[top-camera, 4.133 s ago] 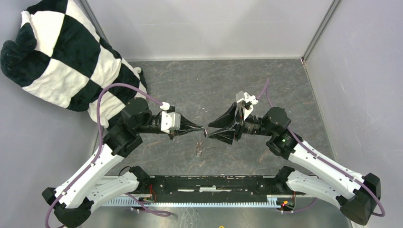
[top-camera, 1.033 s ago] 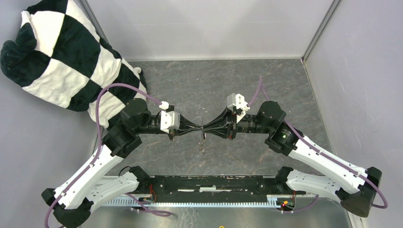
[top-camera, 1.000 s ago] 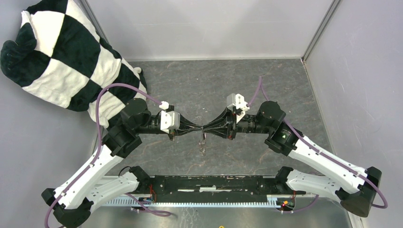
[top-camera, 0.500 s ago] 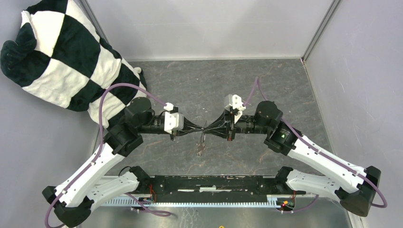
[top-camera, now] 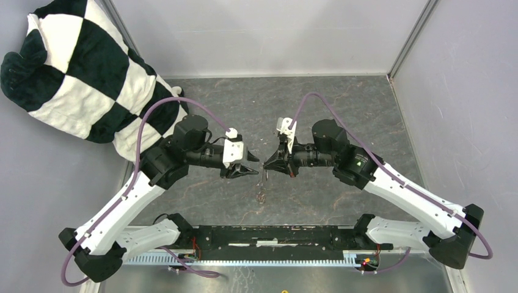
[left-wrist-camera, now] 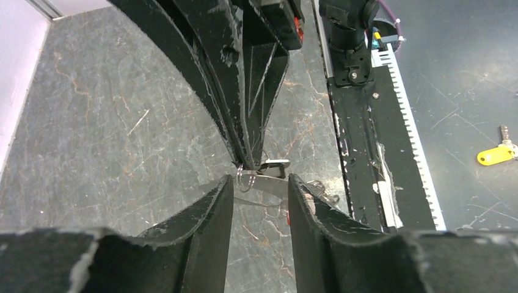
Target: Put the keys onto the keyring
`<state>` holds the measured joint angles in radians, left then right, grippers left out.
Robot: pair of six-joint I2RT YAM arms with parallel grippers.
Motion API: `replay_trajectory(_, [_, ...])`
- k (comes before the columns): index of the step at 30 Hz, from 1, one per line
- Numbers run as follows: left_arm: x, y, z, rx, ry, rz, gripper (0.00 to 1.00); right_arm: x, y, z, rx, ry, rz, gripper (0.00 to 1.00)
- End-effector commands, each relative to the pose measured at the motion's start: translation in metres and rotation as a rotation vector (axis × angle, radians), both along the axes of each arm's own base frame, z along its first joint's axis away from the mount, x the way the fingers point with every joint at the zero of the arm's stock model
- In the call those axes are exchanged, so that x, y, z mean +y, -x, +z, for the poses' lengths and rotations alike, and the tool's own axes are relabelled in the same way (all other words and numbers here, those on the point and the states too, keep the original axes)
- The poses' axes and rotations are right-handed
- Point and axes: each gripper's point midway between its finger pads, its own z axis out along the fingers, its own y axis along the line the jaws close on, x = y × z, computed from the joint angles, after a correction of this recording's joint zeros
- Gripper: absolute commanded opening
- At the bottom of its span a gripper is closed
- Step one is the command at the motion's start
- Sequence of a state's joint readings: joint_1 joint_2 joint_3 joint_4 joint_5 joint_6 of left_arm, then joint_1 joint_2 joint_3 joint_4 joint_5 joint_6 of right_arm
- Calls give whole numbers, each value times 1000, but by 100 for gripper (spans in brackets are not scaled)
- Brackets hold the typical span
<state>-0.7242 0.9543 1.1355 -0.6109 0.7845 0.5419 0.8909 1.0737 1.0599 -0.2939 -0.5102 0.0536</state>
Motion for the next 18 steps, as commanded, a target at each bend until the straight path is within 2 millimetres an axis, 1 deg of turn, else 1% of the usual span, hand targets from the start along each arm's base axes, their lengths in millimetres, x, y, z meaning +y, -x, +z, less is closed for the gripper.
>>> replay_trajectory(1, [2,3,6,-9,-27,-27,47,1,-7,11,-47,37,-31,0])
replay_trajectory(4, [1,-4,-3,16,-64,-1,47,2,-8,10,-70,73,-32,0])
replay_trajectory(11, [1,-24,-24,39,-139,76,47,7,-7,19,-87,100,-21,0])
replay_trajectory(15, [-1,-27,-20,23,-111,92,48,10,-4,19,-82,119,1,0])
replay_trajectory(18, [-4,-23,-16,34,-95,71,43,13,-3,18,-81,132,16,0])
